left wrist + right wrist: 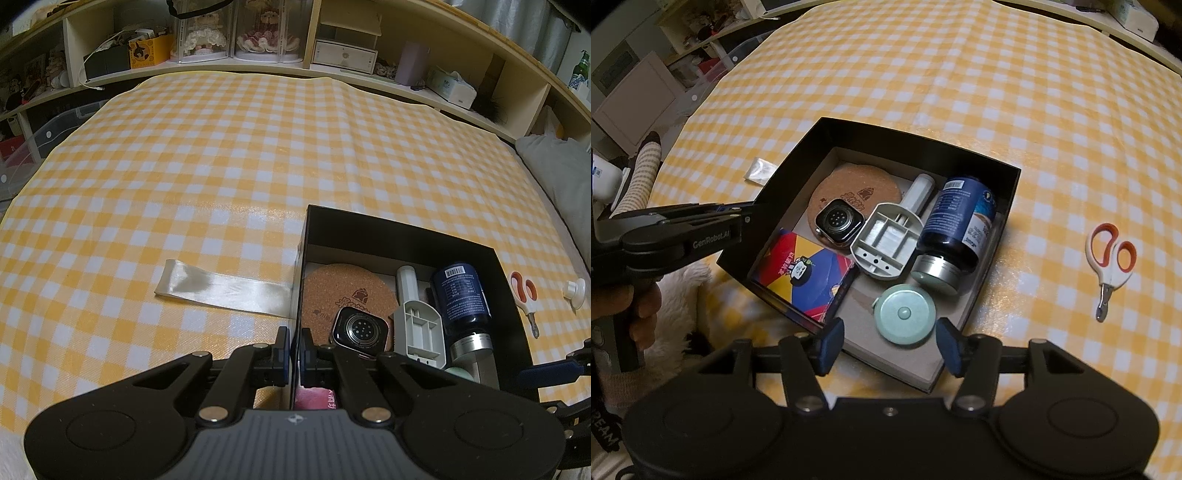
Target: Organize rigid objects
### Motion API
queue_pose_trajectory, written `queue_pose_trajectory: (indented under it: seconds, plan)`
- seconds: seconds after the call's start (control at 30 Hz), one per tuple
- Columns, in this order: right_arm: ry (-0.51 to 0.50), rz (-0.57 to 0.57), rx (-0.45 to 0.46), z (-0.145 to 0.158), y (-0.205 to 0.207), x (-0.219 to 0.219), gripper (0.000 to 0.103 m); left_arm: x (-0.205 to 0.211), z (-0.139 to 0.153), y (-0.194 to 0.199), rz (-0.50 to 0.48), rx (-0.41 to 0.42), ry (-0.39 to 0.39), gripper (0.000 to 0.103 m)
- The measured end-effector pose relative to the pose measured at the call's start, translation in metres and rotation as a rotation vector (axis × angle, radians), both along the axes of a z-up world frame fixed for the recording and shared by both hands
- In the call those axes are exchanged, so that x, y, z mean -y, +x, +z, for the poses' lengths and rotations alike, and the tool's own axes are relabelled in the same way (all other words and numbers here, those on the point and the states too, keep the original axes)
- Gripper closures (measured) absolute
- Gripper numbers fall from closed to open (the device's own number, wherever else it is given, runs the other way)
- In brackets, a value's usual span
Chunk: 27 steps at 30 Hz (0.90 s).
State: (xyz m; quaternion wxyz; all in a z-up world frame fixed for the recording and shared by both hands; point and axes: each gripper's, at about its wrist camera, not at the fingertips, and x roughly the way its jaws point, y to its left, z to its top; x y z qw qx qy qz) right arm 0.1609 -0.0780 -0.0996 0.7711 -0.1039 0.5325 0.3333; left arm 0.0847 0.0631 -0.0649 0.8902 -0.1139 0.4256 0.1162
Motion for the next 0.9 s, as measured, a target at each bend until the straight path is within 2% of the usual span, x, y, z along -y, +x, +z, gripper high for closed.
queue_pose_trajectory:
  seconds: [0.23,0.3,0.43,0.53,0.63,0.73,0.83,0.9]
  plan:
    - [0.007,-0.003,0.002,0.002,-0.001,0.000,0.044,0.000,0.000,0.000,0.001,0.000,-0.003,0.098]
    - [0.043,-0.011,0.018,0.012,-0.001,0.004,0.042,0.000,0.000,0.000,0.003,0.000,-0.005,0.098]
    - [0.203,-0.070,0.067,0.041,0.006,0.028,0.035,0.000,-0.001,0.000,0.002,0.000,-0.006,0.098]
    - [0.224,-0.147,0.116,0.048,0.018,0.046,0.033,-0.001,-0.001,0.001,0.003,-0.001,-0.008,0.098]
    - [0.197,-0.234,0.131,0.042,0.035,0.066,0.031,0.000,-0.001,0.001,0.003,-0.001,-0.008,0.098]
    - [0.119,-0.310,0.140,0.029,0.054,0.083,0.027,-0.001,-0.001,0.001,0.004,-0.001,-0.009,0.098]
    - [0.050,-0.334,0.132,0.012,0.071,0.094,0.018,-0.001,-0.001,0.001,0.004,-0.001,-0.009,0.098]
    - [0.006,-0.357,0.119,-0.002,0.082,0.097,0.003,-0.001,-0.001,0.001,0.004,-0.001,-0.009,0.098]
